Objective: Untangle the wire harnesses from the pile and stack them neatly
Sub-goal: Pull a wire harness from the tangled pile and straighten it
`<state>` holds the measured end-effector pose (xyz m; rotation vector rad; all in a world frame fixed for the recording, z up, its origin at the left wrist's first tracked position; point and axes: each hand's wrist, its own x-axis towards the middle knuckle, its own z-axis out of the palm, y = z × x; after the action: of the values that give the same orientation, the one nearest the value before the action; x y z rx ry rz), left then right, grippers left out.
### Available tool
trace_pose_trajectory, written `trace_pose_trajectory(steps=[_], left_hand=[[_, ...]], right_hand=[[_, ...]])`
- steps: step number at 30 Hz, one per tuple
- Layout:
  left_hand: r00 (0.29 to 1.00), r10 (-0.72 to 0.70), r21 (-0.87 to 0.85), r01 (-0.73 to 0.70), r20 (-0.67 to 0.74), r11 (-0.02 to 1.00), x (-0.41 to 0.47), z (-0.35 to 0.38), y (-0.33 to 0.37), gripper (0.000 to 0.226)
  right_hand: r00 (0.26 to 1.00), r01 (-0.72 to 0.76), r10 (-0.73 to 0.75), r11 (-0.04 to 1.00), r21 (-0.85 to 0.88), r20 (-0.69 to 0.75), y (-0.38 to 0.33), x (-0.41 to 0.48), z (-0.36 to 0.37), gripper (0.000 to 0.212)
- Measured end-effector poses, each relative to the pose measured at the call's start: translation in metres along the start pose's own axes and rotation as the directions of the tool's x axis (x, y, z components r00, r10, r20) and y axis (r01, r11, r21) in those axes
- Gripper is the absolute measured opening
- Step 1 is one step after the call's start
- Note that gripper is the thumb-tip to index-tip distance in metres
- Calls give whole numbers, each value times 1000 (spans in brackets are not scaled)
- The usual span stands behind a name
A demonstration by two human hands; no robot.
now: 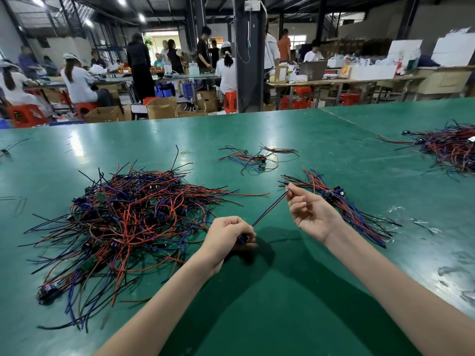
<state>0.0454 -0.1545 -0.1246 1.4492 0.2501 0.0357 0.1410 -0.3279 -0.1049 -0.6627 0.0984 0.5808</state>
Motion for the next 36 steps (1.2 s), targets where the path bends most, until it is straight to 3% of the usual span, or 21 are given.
trace_pose_trajectory(steps=[2,4,6,8,10,12,14,16,26,30,33,34,36], left_hand=[[1000,6,-36,-6,25,999,0,-2,3,34],[998,18,-59,-14,61,998,-1,-1,4,33],[995,25,-62,-19,97,998,-2,2,3,32],[993,36,-55,-30,112,998,-2,6,2,30],[994,39,-53,-34,100,998,-2,6,2,29],[996,36,-58,-31,83,998,-2,4,1,30],[996,37,-67,-32,75,997,-4,2,-1,32],[996,42,-75,-36,73,997,-3,0,-2,35],[996,37,-98,-29,84,995,2,-1,1,37],[996,37,-107,-28,79,994,2,-2,0,36],[997,30,-93,-23,71,995,2,-4,-3,34],[997,28,-83,-22,69,996,3,-5,-3,35],[998,15,-62,-11,59,998,4,-8,-4,38]], right_hand=[[977,157,-183,963,-218,-108,-2,9,-5,9],[910,292,-398,816,-498,-118,-1,17,-13,12],[842,357,-538,608,-709,-38,4,22,-21,15],[755,375,-644,267,-888,125,7,26,-26,17],[656,378,-664,-123,-918,359,11,27,-25,19],[578,384,-596,-404,-830,558,19,26,-23,20],[567,364,-509,-551,-751,647,25,26,-22,19],[571,336,-458,-627,-703,681,27,26,-21,16],[581,330,-356,-719,-612,732,20,22,-17,12],[580,341,-394,-677,-652,713,19,22,-21,14],[593,397,-494,-508,-764,636,20,24,-23,19],[615,402,-552,-395,-826,563,19,24,-22,21],[709,380,-620,-66,-923,336,13,24,-19,21]])
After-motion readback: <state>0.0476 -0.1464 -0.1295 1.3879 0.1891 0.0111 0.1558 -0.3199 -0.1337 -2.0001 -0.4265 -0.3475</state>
